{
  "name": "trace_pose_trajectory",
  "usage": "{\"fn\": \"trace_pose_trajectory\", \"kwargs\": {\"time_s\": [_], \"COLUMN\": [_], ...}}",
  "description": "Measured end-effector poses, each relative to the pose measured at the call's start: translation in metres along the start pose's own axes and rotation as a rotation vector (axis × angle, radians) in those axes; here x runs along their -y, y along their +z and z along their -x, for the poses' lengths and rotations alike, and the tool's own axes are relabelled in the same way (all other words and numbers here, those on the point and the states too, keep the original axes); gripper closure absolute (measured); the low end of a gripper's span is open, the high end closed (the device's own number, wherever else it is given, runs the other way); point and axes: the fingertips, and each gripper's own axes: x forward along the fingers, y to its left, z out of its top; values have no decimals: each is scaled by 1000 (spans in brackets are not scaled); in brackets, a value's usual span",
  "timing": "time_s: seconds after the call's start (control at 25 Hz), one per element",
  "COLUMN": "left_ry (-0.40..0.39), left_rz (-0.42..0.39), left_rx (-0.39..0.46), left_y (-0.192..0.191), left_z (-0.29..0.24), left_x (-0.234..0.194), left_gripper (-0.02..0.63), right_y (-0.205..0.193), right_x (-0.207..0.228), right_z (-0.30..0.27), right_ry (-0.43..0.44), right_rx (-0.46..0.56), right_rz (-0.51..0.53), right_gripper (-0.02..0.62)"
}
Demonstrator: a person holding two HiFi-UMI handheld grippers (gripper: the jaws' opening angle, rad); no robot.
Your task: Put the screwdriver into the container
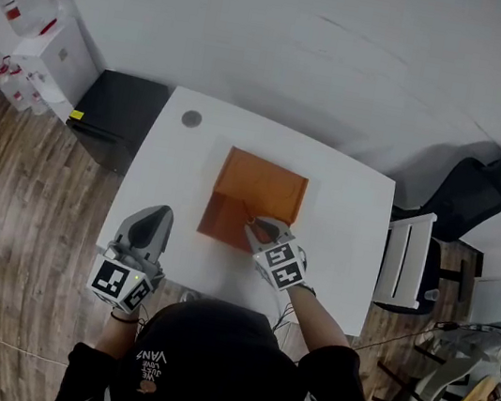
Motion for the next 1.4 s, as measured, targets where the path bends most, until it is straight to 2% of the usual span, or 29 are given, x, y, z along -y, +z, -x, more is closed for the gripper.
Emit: {"fn": "trace_pose_trajectory", "kwargs": {"time_s": [0.48,1.4], "left_ry": [17,57], "left_rz": [15,26], "left_rx": [-8,-5], "left_y": [1,0], "left_z": [0,8], "left_x": [1,-1], "left_gripper": [592,591], "right_y": [-17,-44], "right_x": [-1,2], "right_z": [-14,-32], "right_ry": [11,33], "right_rx": [-73,-190], "right_rz": [74,129], "right_gripper": [518,518]}}
